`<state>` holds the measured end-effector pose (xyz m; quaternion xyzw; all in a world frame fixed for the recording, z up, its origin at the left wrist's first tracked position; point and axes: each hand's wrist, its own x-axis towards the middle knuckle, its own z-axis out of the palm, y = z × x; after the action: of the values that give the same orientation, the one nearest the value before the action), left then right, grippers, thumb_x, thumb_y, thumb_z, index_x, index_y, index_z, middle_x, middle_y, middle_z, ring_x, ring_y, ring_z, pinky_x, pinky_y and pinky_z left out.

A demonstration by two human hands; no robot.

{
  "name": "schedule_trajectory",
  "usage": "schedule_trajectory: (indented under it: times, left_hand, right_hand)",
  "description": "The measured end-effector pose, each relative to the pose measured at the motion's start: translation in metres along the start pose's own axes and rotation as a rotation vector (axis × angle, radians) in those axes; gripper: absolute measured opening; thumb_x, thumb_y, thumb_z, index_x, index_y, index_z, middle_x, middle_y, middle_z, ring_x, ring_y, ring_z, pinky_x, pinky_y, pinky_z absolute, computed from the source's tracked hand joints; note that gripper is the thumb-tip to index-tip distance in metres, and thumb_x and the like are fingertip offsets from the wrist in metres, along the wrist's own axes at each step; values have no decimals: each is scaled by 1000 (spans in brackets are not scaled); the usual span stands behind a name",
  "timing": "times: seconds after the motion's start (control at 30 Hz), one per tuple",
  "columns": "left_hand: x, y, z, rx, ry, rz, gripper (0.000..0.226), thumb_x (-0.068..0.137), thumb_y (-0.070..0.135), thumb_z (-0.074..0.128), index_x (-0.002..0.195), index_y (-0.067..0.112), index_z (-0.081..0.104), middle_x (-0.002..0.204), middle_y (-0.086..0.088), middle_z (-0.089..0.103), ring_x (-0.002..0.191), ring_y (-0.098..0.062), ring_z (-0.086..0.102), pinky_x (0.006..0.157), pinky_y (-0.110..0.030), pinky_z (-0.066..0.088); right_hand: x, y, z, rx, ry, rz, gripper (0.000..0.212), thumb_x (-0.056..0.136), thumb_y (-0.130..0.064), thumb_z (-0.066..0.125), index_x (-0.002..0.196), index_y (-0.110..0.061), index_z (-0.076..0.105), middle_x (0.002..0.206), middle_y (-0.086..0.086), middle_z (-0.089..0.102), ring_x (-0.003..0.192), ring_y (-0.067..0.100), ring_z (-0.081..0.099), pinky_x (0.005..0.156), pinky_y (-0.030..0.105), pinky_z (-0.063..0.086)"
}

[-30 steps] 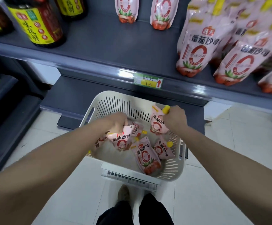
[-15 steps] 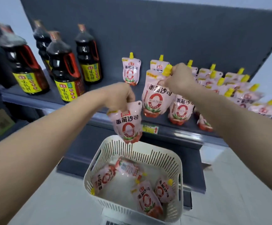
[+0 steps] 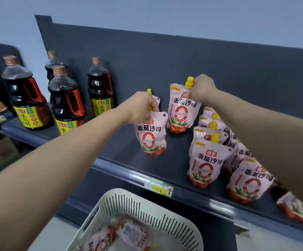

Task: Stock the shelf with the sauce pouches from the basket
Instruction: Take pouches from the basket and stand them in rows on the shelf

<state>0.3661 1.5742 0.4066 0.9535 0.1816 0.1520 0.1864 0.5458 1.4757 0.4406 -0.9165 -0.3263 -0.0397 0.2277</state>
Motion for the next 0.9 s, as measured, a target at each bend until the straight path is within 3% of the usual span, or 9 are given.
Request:
schedule_trajectory:
  times: [0.1, 0.27, 0.43, 0.53, 0.67, 0.8, 0.9]
  left_hand:
    - [17, -3, 15, -19, 3, -32, 28, 71, -6, 64, 90, 13, 74, 95, -8, 71, 87, -21, 62, 77, -33, 55]
    - [38, -4, 31, -15, -73, -81, 29, 73, -6, 61, 90, 15, 73, 95, -8, 72, 89, -24, 66, 78, -37, 56]
    - [51, -4, 42, 14, -146, -108, 29, 76, -4, 59, 93, 16, 72, 97, -6, 71, 90, -22, 66, 80, -37, 56]
    - [57, -6, 47, 26, -171, -121, 31, 76, -4, 60, 96, 16, 72, 101, -5, 71, 93, -23, 65, 82, -37, 56]
    - [62, -9, 53, 18, -187, -134, 33, 75, -5, 61, 98, 17, 72, 104, -6, 69, 94, -24, 64, 83, -37, 55]
    - [66, -8, 57, 5, -200, -131, 34, 76, -5, 62, 101, 16, 71, 105, -4, 68, 95, -22, 63, 82, -32, 55]
    - [70, -6, 61, 5, -220, -126, 33, 76, -4, 63, 102, 15, 71, 103, -4, 68, 96, -22, 63, 81, -28, 54]
  right_hand:
    - [25, 12, 18, -25, -30, -10, 36, 81, -16, 70, 60, -12, 41, 77, 7, 54, 65, 20, 49, 44, 24, 32]
    - [52, 25, 50, -52, -96, -2, 33, 81, -14, 70, 61, -12, 43, 66, 3, 49, 57, 16, 46, 45, 26, 34]
    - [66, 31, 75, -116, -189, -8, 34, 80, -13, 70, 61, -12, 41, 69, 4, 48, 70, 23, 52, 59, 30, 38]
    - [74, 32, 85, -150, -260, -20, 36, 79, -15, 71, 61, -11, 39, 73, 5, 47, 74, 23, 51, 49, 26, 33]
    - [76, 32, 89, -250, -352, -10, 32, 84, -15, 62, 65, -8, 38, 66, 2, 40, 62, 20, 43, 44, 25, 26]
    - [72, 26, 85, -381, -372, -38, 35, 88, -20, 57, 63, -7, 37, 65, 4, 37, 60, 19, 43, 44, 25, 27]
    - [67, 24, 79, -448, -347, -123, 25, 92, -22, 49, 72, -6, 49, 65, 2, 34, 53, 15, 34, 44, 22, 28]
